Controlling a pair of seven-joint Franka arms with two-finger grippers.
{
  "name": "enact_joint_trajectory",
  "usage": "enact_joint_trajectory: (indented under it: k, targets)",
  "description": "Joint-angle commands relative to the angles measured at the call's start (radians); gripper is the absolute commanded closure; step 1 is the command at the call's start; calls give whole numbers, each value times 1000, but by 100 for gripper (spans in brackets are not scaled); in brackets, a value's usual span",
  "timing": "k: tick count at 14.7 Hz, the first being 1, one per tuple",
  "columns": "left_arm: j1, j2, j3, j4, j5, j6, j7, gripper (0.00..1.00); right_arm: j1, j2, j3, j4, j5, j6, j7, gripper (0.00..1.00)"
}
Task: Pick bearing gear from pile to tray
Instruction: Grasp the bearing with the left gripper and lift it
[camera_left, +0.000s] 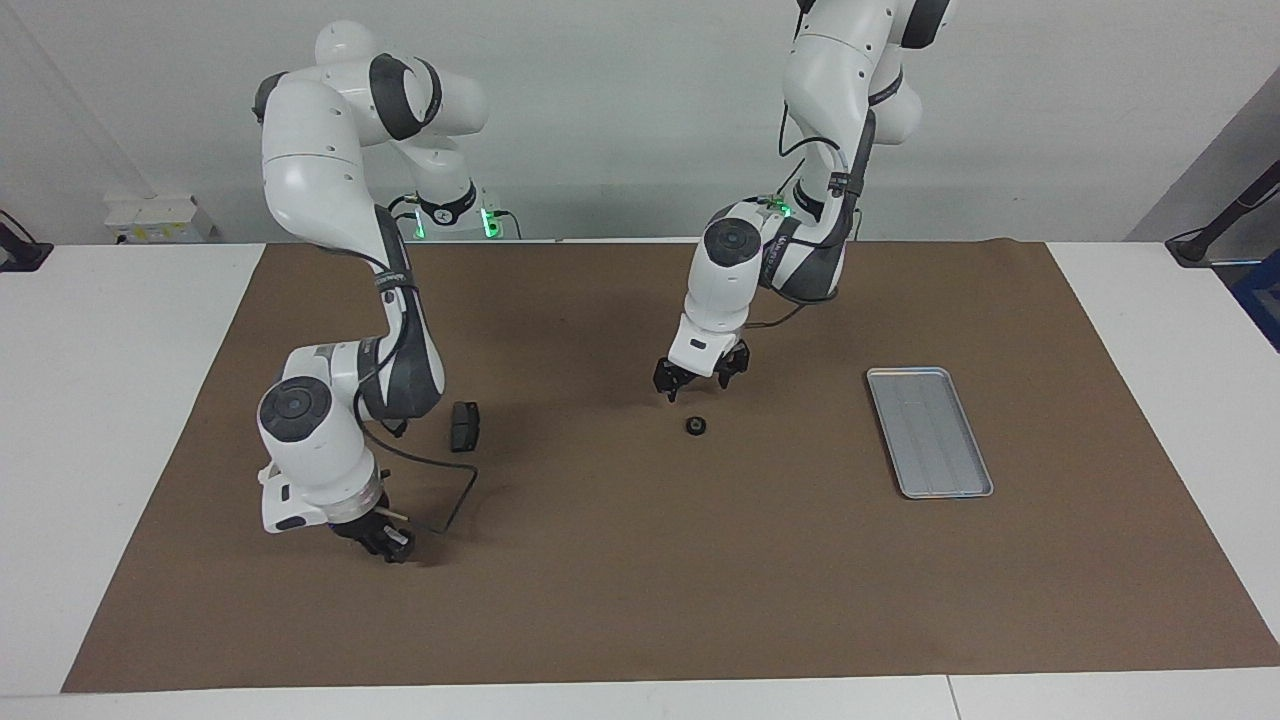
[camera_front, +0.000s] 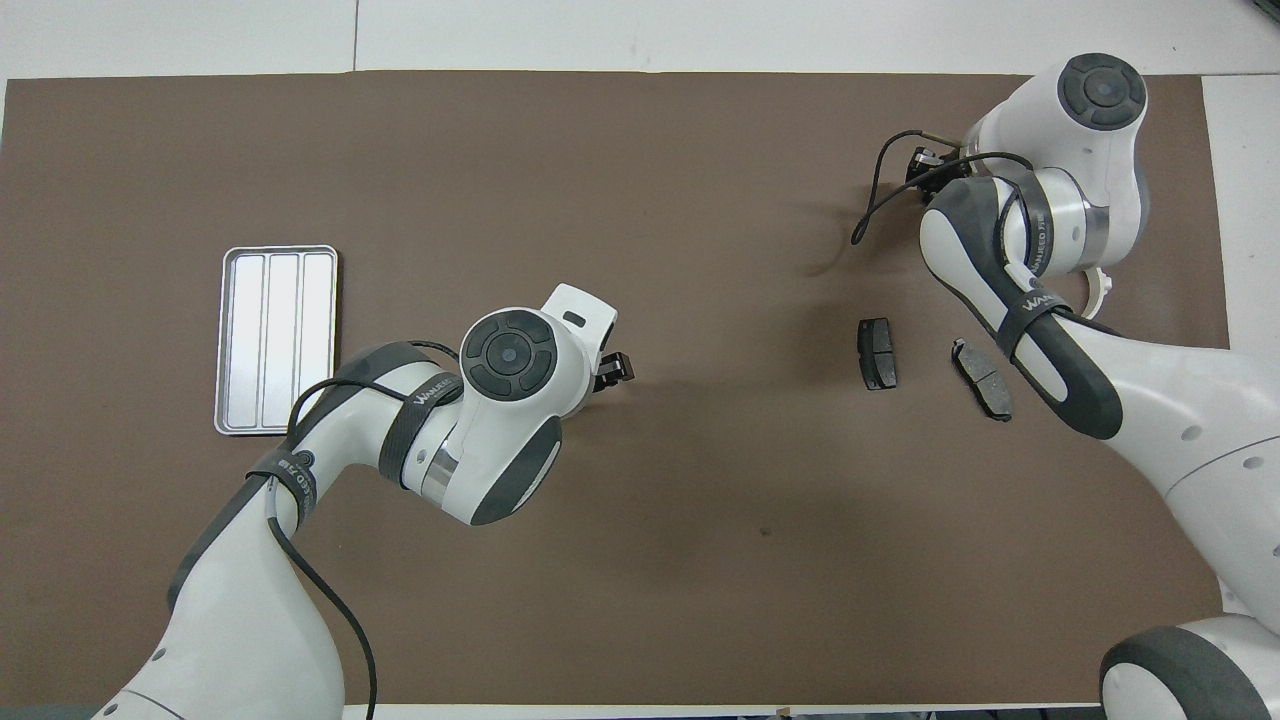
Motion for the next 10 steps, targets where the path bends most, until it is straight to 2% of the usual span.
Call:
enact_joint_trajectory:
  k: [1, 10]
  targets:
    - [-11, 42, 14, 34, -2, 38, -9, 0, -3, -10, 14, -4, 19, -76, -13, 100]
    - [10, 68, 23, 57, 43, 68, -9, 1, -3, -15, 22, 37, 17, -148, -16, 100]
